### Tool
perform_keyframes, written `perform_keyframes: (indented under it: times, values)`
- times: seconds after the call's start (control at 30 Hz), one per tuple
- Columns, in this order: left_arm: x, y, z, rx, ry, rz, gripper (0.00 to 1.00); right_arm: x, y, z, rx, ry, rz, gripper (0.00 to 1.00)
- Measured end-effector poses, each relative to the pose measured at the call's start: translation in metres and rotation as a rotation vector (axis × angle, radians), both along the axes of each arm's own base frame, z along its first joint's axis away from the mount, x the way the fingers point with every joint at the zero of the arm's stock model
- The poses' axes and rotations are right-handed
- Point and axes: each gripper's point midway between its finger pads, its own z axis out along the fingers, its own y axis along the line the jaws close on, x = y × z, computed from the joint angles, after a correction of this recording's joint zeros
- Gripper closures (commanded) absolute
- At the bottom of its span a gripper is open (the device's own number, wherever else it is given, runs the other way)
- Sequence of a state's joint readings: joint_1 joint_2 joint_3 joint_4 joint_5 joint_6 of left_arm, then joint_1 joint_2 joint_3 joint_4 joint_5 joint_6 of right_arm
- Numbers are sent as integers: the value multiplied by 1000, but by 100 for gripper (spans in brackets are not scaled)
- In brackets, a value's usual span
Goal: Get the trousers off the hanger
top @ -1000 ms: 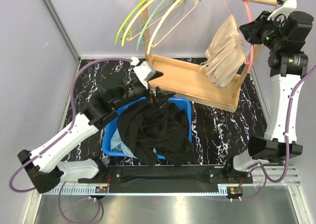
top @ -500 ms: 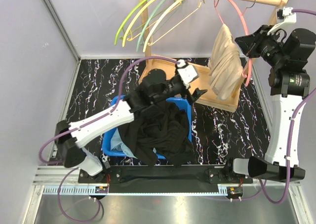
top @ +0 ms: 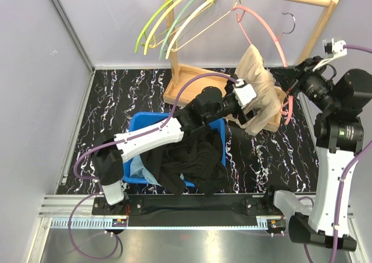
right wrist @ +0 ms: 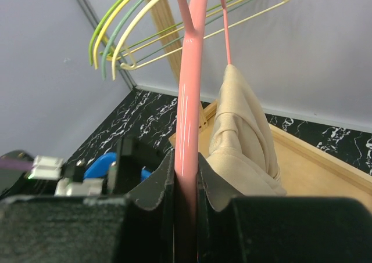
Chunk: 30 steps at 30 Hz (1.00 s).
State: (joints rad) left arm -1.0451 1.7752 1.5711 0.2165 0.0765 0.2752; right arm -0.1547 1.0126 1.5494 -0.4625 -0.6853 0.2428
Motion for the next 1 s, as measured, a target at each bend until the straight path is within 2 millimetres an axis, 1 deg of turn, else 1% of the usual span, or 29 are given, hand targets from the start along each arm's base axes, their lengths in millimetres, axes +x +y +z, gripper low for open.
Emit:
perform_keyframes:
  times: [0.07,0.13,0.2,0.27,0.3,0.33,0.37,0.4,0.5,0.6,0.67,0.77,0.87,1.0]
  values:
    - [5,0,1,-8,-7,24,1,-11,4,-1,-4,-18,16,100]
    - [12,1,2,-20,-12,61,7,-20,6,-2,-7,-30,24,100]
    - [17,3,3,-31,-10,90,17,-25,7,-4,-8,-36,30,100]
    - [19,4,2,-36,0,105,35,-27,8,-9,-8,-31,32,100]
    - [19,4,2,-39,6,107,47,-27,8,-12,-8,-26,32,100]
    - [19,3,2,-43,12,106,68,-27,8,-15,-7,-21,30,100]
    - [18,3,2,-48,22,104,81,-27,7,-18,-9,-16,27,100]
    - [18,3,2,-53,27,100,100,-26,6,-20,-12,-13,24,100]
    - [16,3,4,-64,36,83,100,-23,1,-27,-25,-8,-1,100]
    - [13,7,7,-80,57,75,100,-23,-2,-33,-35,-4,-17,100]
    - [10,12,13,-98,84,67,100,-22,-5,-38,-41,2,-34,100]
    - [6,22,28,-130,116,56,100,-19,-12,-45,-50,12,-76,100]
    - [-3,35,52,-168,143,32,100,-12,-22,-59,-58,37,-132,100]
    - [-18,50,98,-220,143,-8,100,-2,-31,-81,-59,89,-183,100]
